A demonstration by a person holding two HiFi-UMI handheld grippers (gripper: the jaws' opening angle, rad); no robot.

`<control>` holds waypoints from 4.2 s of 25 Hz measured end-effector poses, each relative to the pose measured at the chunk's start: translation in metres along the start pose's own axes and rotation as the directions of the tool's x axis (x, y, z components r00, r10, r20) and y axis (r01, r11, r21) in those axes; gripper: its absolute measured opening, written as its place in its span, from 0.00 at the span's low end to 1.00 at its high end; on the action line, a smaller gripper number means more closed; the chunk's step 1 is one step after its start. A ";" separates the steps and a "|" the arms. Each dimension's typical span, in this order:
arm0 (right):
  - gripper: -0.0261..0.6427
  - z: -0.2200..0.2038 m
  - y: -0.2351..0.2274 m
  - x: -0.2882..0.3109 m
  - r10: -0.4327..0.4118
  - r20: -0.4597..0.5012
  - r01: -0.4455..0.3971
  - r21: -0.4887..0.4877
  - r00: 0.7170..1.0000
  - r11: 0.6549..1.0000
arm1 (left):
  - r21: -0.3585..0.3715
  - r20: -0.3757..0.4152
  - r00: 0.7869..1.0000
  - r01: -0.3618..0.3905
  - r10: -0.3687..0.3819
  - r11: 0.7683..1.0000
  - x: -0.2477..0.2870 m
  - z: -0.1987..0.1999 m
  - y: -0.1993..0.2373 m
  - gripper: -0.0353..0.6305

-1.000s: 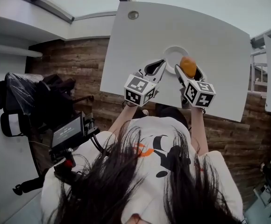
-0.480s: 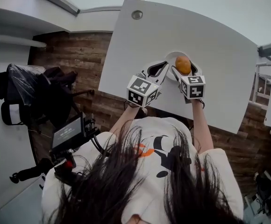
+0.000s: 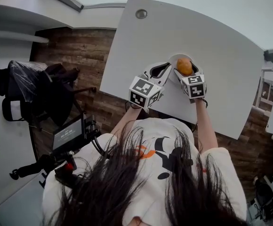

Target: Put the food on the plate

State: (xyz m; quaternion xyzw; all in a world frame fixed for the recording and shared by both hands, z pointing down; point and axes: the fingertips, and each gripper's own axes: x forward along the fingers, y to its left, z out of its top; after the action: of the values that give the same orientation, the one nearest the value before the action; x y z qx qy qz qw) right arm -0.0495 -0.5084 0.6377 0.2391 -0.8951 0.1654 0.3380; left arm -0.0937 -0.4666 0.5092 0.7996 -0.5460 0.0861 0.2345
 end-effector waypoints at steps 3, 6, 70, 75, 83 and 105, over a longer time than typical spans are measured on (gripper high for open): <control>0.59 0.000 0.001 0.001 0.002 0.011 -0.001 -0.034 1.000 0.999 | -0.001 0.000 1.000 -0.005 0.005 1.000 0.000 0.000 0.002 0.06; 0.60 0.002 0.000 0.002 -0.006 0.029 0.008 -0.057 1.000 0.998 | -0.003 0.001 1.000 -0.011 0.011 1.000 -0.002 0.000 0.005 0.06; 0.41 0.021 0.180 -0.178 -0.267 0.401 0.083 0.420 0.876 0.903 | 0.126 0.065 0.980 0.180 -0.189 0.976 -0.170 -0.049 -0.062 0.06; 0.41 0.006 0.211 -0.187 -0.275 0.398 0.081 0.440 0.875 0.895 | 0.124 0.056 0.973 0.216 -0.224 0.969 -0.192 -0.065 -0.073 0.06; 0.41 -0.015 0.243 -0.199 -0.298 0.386 0.094 0.466 0.873 0.880 | 0.113 0.033 0.966 0.250 -0.255 0.962 -0.218 -0.088 -0.085 0.06; 0.41 -0.134 0.276 -0.303 -0.278 0.367 0.076 0.479 0.888 0.874 | 0.046 0.062 0.973 0.219 -0.221 0.975 -0.256 -0.147 -0.204 0.06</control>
State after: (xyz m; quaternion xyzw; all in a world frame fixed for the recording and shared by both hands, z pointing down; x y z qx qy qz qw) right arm 0.0708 -0.1223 0.4896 0.4240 -0.8571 0.2803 0.0842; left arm 0.0106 -0.1250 0.4797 0.8620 -0.4599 0.0436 0.2088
